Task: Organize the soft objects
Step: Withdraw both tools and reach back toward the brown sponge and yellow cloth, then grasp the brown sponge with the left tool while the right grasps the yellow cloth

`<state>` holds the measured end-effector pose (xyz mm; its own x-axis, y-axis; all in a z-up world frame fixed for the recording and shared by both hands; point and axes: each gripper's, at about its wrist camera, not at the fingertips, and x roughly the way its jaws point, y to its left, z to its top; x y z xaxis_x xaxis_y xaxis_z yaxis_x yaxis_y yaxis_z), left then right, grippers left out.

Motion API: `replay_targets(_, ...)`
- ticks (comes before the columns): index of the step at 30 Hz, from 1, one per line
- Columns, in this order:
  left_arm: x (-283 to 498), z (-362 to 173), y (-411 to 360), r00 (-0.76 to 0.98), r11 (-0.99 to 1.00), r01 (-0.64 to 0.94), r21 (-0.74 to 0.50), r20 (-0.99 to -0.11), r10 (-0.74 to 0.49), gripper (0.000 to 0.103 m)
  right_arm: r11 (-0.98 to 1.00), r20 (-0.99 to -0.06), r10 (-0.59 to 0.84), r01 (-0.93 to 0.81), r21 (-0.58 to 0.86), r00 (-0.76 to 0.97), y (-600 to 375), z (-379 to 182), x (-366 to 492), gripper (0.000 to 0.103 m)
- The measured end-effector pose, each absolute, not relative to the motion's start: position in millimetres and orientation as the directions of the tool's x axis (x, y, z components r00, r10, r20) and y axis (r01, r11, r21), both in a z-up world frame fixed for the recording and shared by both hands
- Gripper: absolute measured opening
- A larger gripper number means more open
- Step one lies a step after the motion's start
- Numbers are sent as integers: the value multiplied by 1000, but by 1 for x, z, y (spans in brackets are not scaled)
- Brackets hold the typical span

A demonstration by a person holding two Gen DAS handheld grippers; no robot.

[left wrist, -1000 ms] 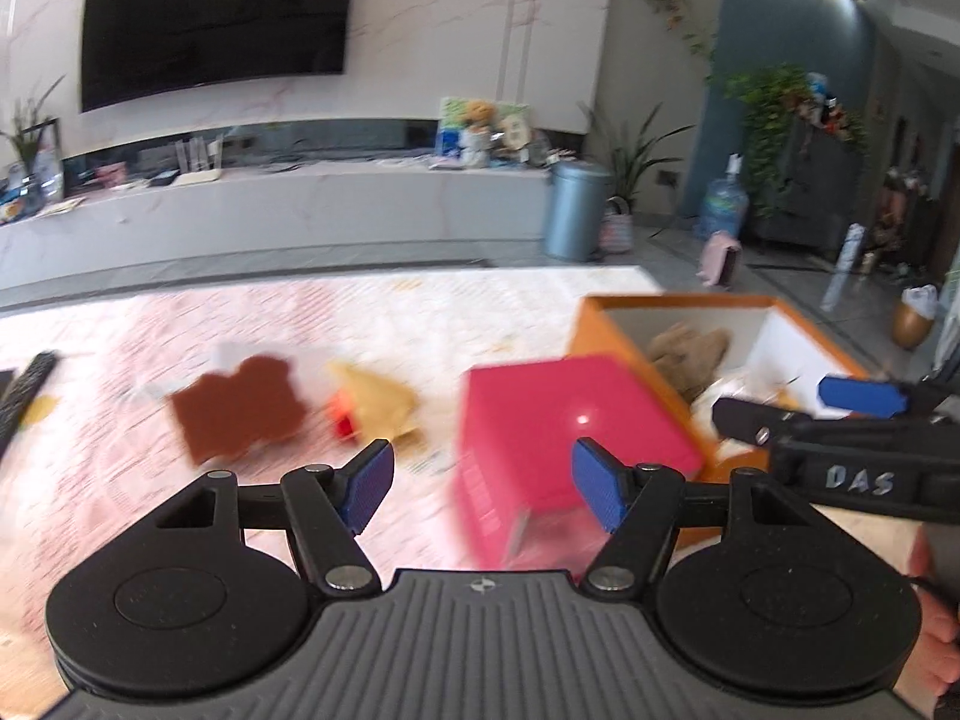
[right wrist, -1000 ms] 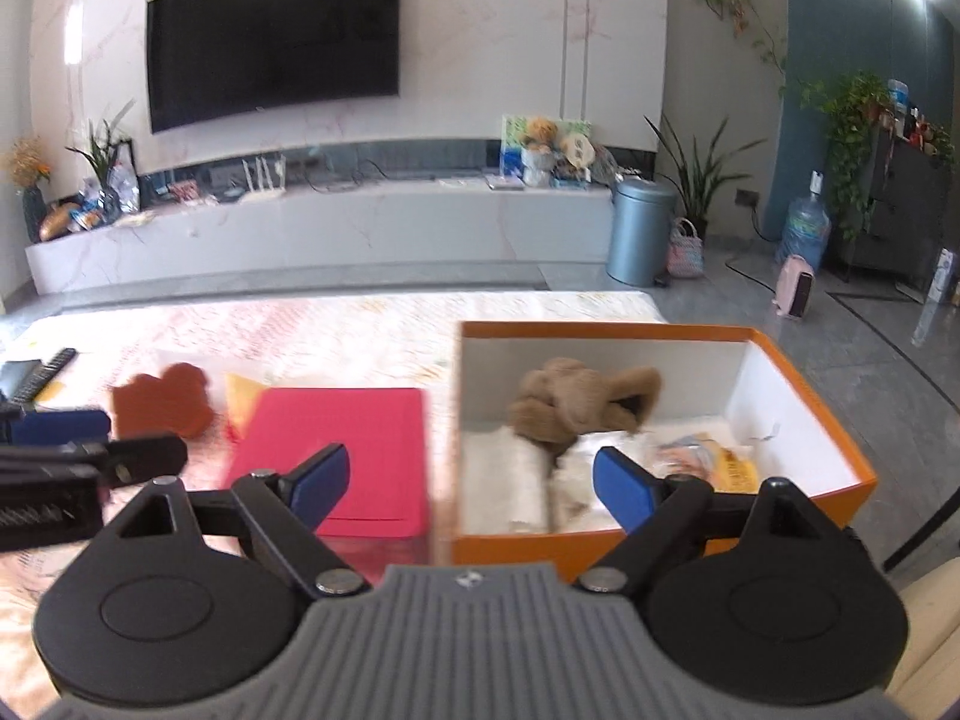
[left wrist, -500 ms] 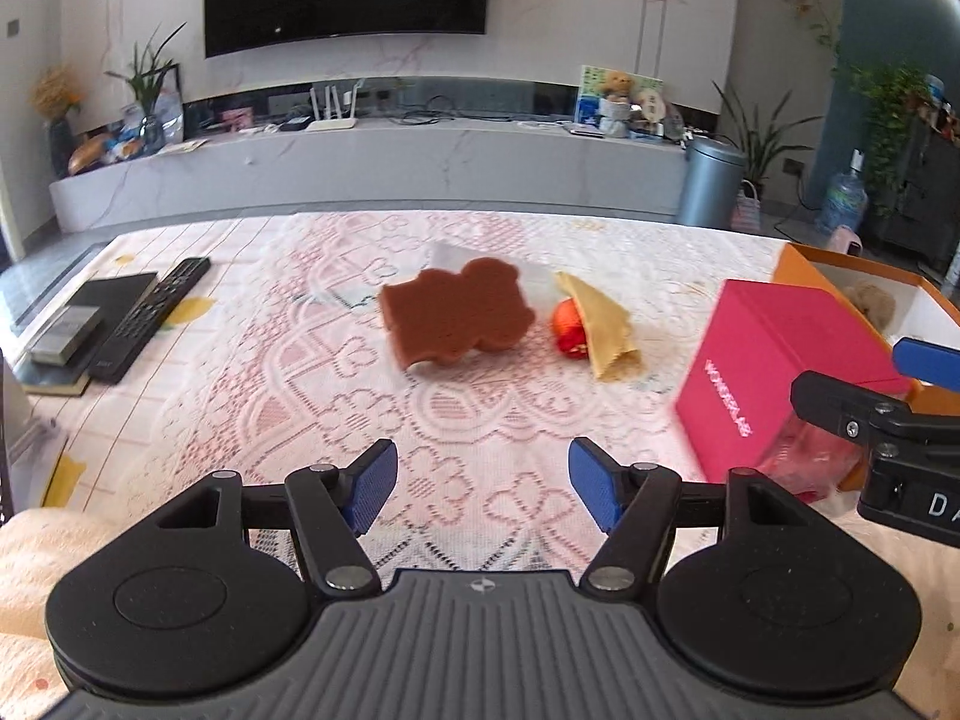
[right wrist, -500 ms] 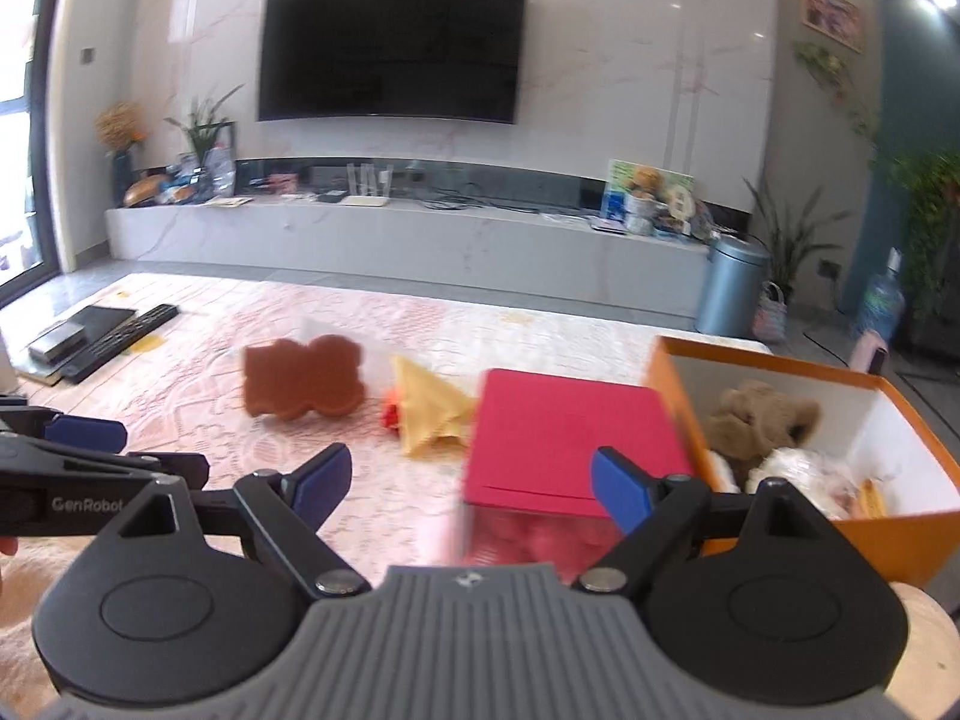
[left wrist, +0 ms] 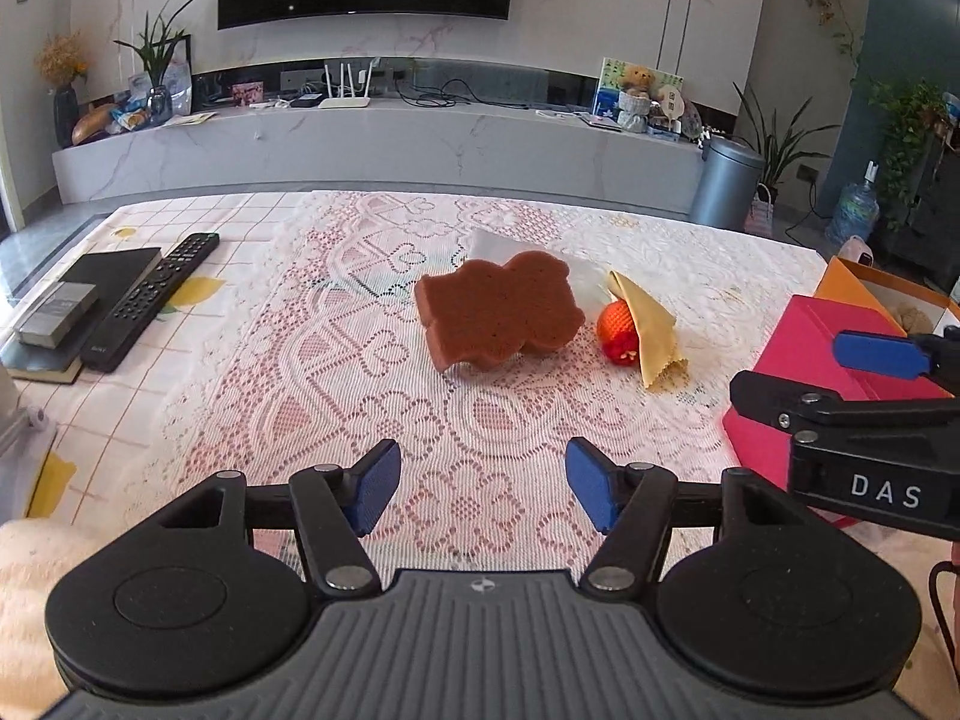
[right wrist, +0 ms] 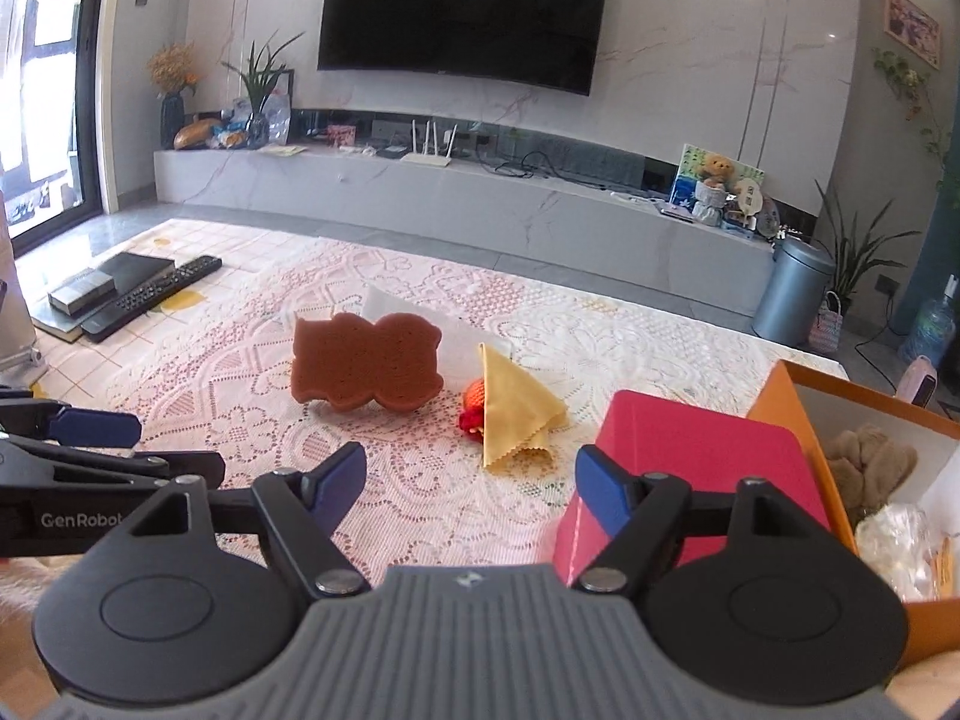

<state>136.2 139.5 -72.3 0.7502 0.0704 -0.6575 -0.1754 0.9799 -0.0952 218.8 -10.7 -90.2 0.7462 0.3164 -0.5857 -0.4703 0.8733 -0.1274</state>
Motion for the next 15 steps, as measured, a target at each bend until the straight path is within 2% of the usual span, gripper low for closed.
replay_targets(4, 156, -71, 146, 751, 983, -164, -82, -657, 71, 75, 855, -661, 320, -508, -107, 678, -2, -89, 251, 74)
replay_targets(5, 162, -71, 146, 751, 985, -157, -77, -657, 68, 75, 854, -681, 318, -511, -96, 660, 0, -89, 260, 70)
replay_targets(9, 182, -71, 144, 750, 988, -127, -90, -660, 36, 73, 836, -734, 296, -538, -110, 611, 7, -87, 291, 66)
replay_targets(11, 193, -73, 140, 749, 990, -105, -92, -662, 18, 73, 825, -763, 282, -552, -116, 582, 11, -86, 307, 59)
replay_targets(15, 213, -78, 137, 736, 991, -86, -101, -677, -5, 71, 817, -810, 267, -568, -96, 522, 13, -84, 340, 58)
